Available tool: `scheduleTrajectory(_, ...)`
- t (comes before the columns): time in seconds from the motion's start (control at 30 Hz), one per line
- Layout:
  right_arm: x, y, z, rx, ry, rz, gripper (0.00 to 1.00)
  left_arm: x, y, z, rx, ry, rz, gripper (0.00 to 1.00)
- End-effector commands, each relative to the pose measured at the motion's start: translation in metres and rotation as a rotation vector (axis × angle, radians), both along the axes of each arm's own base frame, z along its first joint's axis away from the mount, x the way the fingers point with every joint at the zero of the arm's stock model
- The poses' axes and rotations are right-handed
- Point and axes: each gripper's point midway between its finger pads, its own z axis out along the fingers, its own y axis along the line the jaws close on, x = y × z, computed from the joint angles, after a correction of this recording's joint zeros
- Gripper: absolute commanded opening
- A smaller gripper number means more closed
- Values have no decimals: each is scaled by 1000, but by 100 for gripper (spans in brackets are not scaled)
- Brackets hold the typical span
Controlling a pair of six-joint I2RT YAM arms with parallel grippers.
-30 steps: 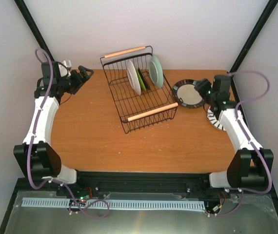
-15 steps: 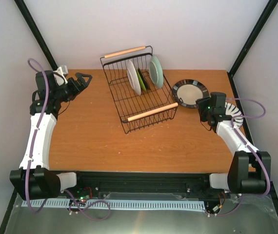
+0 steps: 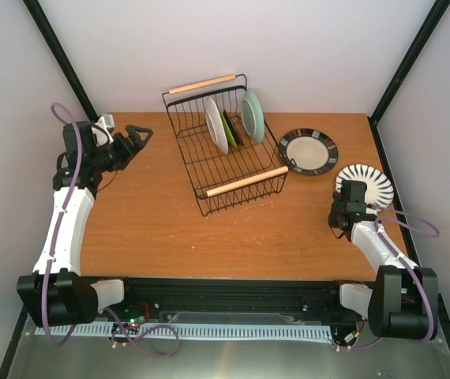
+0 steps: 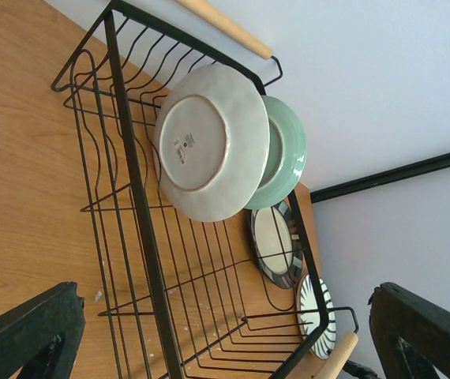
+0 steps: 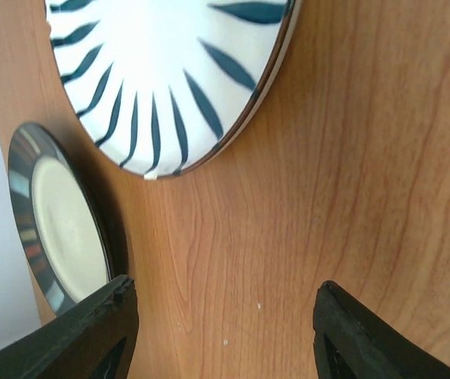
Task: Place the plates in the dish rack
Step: Move the plate to the center of the board.
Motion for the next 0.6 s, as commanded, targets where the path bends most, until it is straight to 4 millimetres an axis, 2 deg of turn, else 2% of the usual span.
scheduleTrajectory(0.0,8,-22,8,10,-44,-154,60,1,-4,4,-16,-16,-17,100)
scheduleTrajectory(0.07,25,-19,21,-27,-37,-40,60,2,-4,4,-12,-17,-16,100)
scheduleTrajectory(0.1,36,-16,31,-64,-21,40,62,2,-4,5,-11,-20,-15,100)
scheduleTrajectory(0.13,50,-11,51,-111,-15,141,64,3,-4,7,-10,-25,-14,100)
scheduleTrajectory(0.17,58,-7,57,-147,32,225,65,3,-4,8,-9,-31,-13,100)
scheduleTrajectory(0.23,66,-7,77,-264,102,385,67,4,-3,10,-3,-43,-11,100)
scheduleTrajectory(0.27,64,-9,86,-319,157,433,68,5,-3,11,3,-49,-13,100)
scheduleTrajectory(0.3,72,-12,102,-392,152,487,69,6,-3,10,7,-50,-16,100)
scheduleTrajectory(0.43,80,-23,117,-551,364,706,72,4,-5,-7,28,-20,-46,100)
scheduleTrajectory(0.5,82,-26,111,-586,460,814,73,2,-8,-16,23,-5,-69,100)
scheduleTrajectory(0.57,77,-28,98,-594,562,899,72,-2,-11,-23,21,3,-88,100)
